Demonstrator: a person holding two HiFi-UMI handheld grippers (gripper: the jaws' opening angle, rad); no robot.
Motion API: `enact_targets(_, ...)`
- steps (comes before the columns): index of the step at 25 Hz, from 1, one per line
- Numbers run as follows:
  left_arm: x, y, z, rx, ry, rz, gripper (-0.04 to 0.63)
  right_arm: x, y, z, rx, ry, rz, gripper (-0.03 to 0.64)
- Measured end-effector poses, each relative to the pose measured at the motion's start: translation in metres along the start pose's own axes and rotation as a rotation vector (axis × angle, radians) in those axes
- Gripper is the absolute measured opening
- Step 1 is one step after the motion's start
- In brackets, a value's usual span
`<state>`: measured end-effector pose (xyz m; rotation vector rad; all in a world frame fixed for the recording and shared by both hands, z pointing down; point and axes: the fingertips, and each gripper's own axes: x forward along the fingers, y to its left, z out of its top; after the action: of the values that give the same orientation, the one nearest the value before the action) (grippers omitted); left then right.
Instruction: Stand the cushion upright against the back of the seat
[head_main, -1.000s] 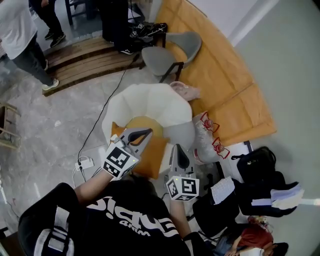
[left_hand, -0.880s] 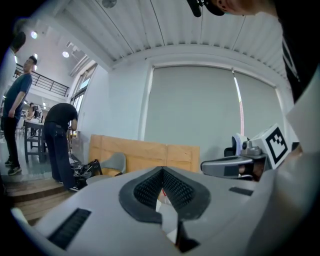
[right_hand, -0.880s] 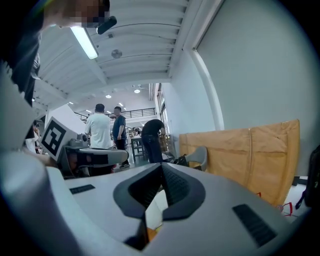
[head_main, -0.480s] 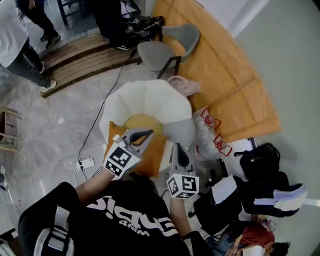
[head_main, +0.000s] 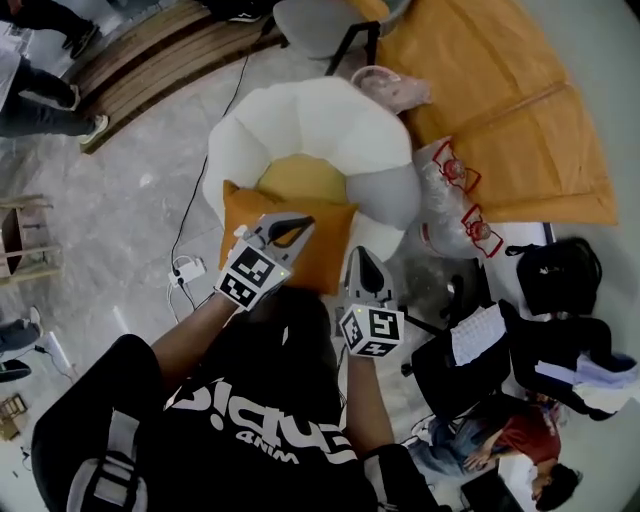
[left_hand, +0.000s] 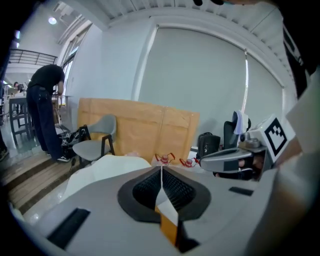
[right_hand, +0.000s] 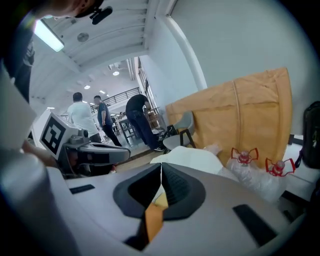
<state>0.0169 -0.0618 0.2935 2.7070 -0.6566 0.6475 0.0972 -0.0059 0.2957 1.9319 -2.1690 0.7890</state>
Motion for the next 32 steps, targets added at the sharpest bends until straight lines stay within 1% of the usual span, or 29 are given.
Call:
enact_targets(3,0.029,0.003,-0.039,-0.02,0.075,-0.032,0.008,0.019,-0.017,-0.042,0.06,0.07,-0.008,0.023)
enact_targets(5,0.05,0.003,-0.064,-0.04,0.122,-0.058,0.011,0.034,-0.034,-0.074,0.146,0.109,-0.027,0.025)
enact_targets(6,0.061,0.003,-0.076,-0.049,0.15,-0.073,0.027,0.041,-0.044,-0.09,0.193,0.124,-0.041,0.035)
enact_targets(7,0.073,0.003,-0.088,-0.056,0.176,-0.089,0.069,0.047,-0.053,-0.108,0.234,0.14,-0.055,0.089)
enact_targets(8,0.085,0.003,-0.102,-0.056,0.197,-0.103,0.1,0.054,-0.06,-0.127,0.265,0.161,-0.067,0.157)
enact_targets(10,0.106,0.006,-0.131,-0.044,0.24,-0.121,0.114,0.064,-0.072,-0.166,0.294,0.21,-0.087,0.193)
enact_targets(12,0.126,0.012,-0.159,-0.024,0.274,-0.122,0.126,0.072,-0.081,-0.206,0.309,0.258,-0.11,0.205)
enact_targets(16,0.158,0.023,-0.217,0.013,0.333,-0.119,0.135,0.078,-0.09,-0.289,0.37,0.348,-0.147,0.206)
enact_targets(21,0.201,0.032,-0.304,0.088,0.415,-0.139,0.147,0.098,-0.095,-0.399,0.429,0.457,-0.161,0.215)
enact_targets(23,0.214,0.036,-0.336,0.137,0.446,-0.147,0.15,0.105,-0.095,-0.437,0.456,0.493,-0.174,0.216)
enact_targets(26,0.228,0.045,-0.374,0.222,0.489,-0.133,0.155,0.113,-0.103,-0.485,0.485,0.542,-0.224,0.218)
enact_targets(28,0.238,0.052,-0.396,0.258,0.514,-0.125,0.16,0.118,-0.11,-0.514,0.498,0.579,-0.264,0.222)
enact_targets(30,0.247,0.055,-0.414,0.272,0.532,-0.128,0.166,0.123,-0.113,-0.542,0.505,0.626,-0.288,0.227)
enact_targets(32,0.254,0.057,-0.425,0.273,0.529,-0.13,0.178,0.13,-0.116,-0.562,0.502,0.655,-0.304,0.23)
